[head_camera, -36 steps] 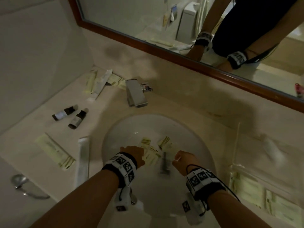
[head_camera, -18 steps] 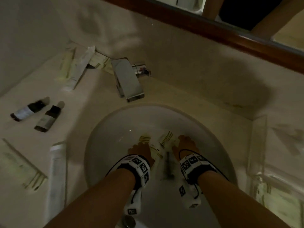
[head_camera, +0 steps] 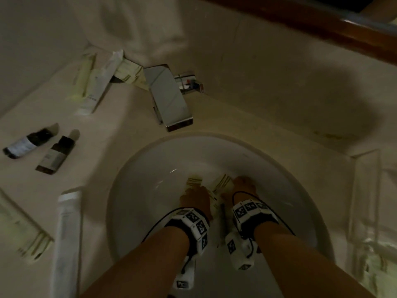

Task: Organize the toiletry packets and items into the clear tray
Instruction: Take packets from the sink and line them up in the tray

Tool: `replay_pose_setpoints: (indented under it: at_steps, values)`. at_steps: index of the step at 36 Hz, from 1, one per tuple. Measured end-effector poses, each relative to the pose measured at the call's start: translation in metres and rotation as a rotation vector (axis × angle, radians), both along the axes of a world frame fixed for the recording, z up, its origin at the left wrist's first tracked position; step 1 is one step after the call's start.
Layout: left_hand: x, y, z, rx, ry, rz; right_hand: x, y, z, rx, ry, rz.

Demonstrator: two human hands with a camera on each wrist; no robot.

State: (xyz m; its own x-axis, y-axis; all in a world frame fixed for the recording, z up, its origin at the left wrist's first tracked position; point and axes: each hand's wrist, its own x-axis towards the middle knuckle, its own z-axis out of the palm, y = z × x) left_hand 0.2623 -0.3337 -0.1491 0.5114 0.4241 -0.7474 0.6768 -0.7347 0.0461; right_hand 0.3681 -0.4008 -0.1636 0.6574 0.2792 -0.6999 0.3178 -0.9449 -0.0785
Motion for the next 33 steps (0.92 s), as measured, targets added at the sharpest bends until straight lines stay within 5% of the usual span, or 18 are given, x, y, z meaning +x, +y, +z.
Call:
replay_pose_setpoints:
  at_steps: [15, 33]
  values:
    - [-0.013, -0.001, 0.027, 0.007, -0.060, -0.072, 0.003, -0.017, 0.043, 0.215, 0.038, -0.019]
    - [-0.039, -0.047, 0.157, 0.087, -0.452, -0.031, -0.035, -0.103, 0.181, 0.463, -0.294, 0.134]
